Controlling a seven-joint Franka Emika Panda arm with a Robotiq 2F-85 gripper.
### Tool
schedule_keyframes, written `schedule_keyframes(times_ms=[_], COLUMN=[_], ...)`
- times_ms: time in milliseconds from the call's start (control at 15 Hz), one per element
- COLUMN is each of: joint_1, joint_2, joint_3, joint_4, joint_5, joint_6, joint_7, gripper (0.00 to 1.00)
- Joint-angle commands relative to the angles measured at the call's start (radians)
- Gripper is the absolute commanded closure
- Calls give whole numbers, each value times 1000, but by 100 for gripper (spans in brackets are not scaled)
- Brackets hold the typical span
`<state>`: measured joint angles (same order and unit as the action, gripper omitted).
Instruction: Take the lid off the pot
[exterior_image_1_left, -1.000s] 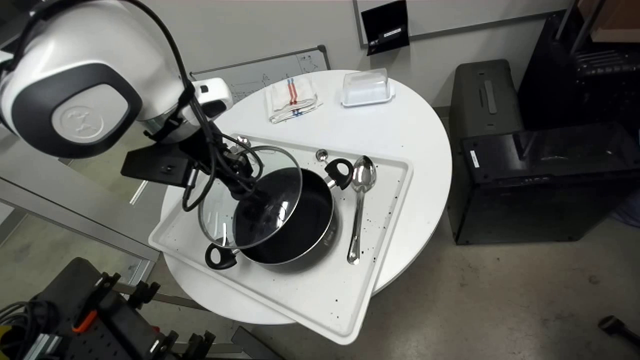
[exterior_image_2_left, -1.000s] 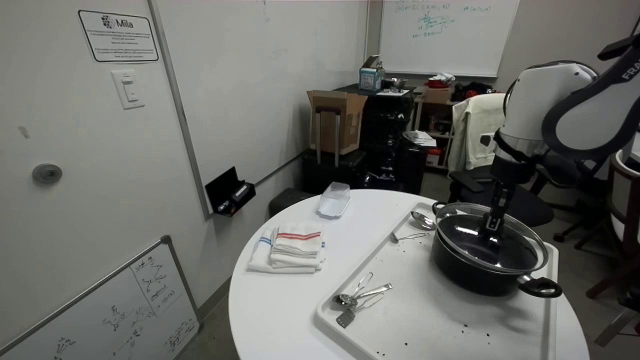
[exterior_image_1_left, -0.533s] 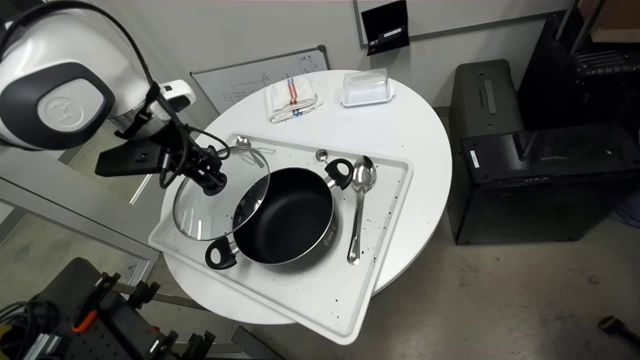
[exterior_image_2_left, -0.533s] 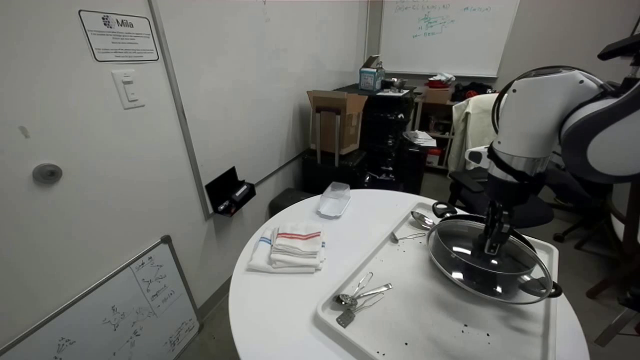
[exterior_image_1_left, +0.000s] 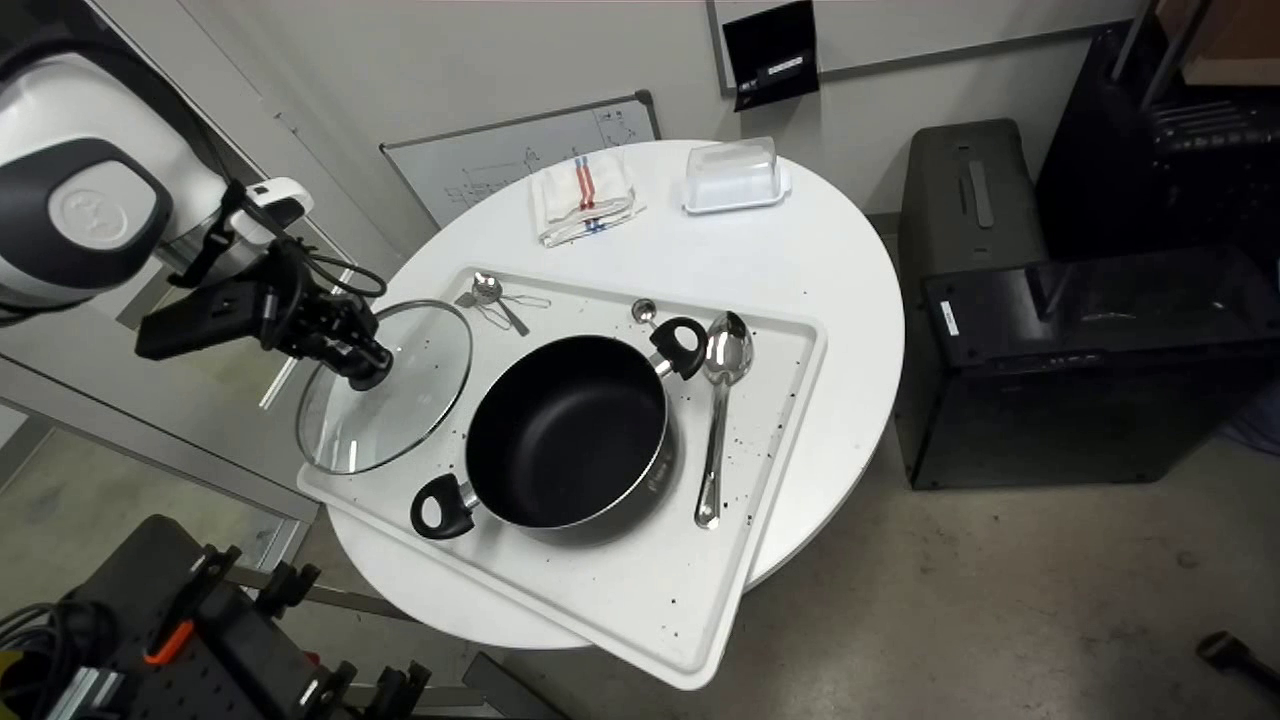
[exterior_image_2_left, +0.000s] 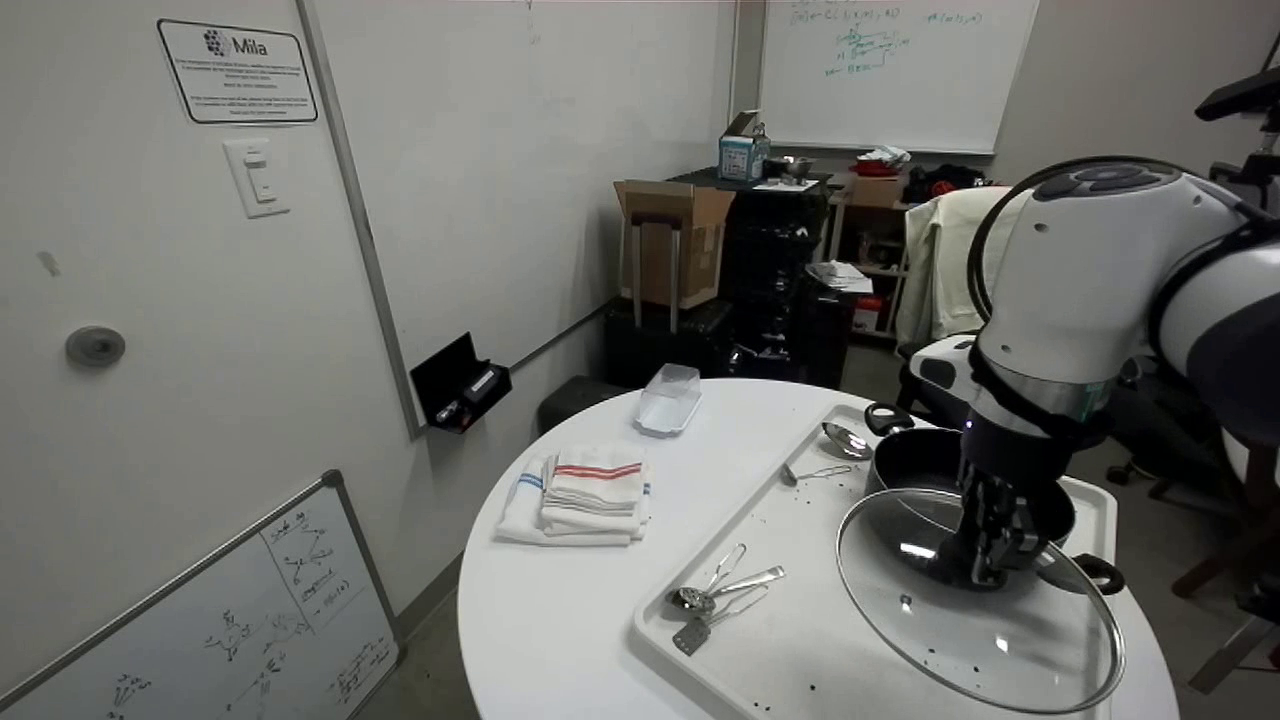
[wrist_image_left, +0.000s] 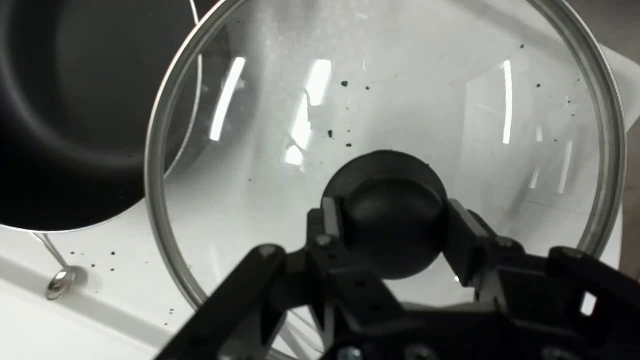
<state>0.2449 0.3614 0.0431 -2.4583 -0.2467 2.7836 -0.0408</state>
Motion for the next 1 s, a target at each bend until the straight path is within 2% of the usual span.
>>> schedule_keyframes(times_ms=[0,400,933], joint_1=[65,130,145], joint_2=[37,154,325], joint_3=[-7,-30,-63], joint_4=[30,88,220], joint_5=[-55,-81,-59], joint_6=[-6,25,46], joint_7=[77,126,117], gripper=[75,75,75])
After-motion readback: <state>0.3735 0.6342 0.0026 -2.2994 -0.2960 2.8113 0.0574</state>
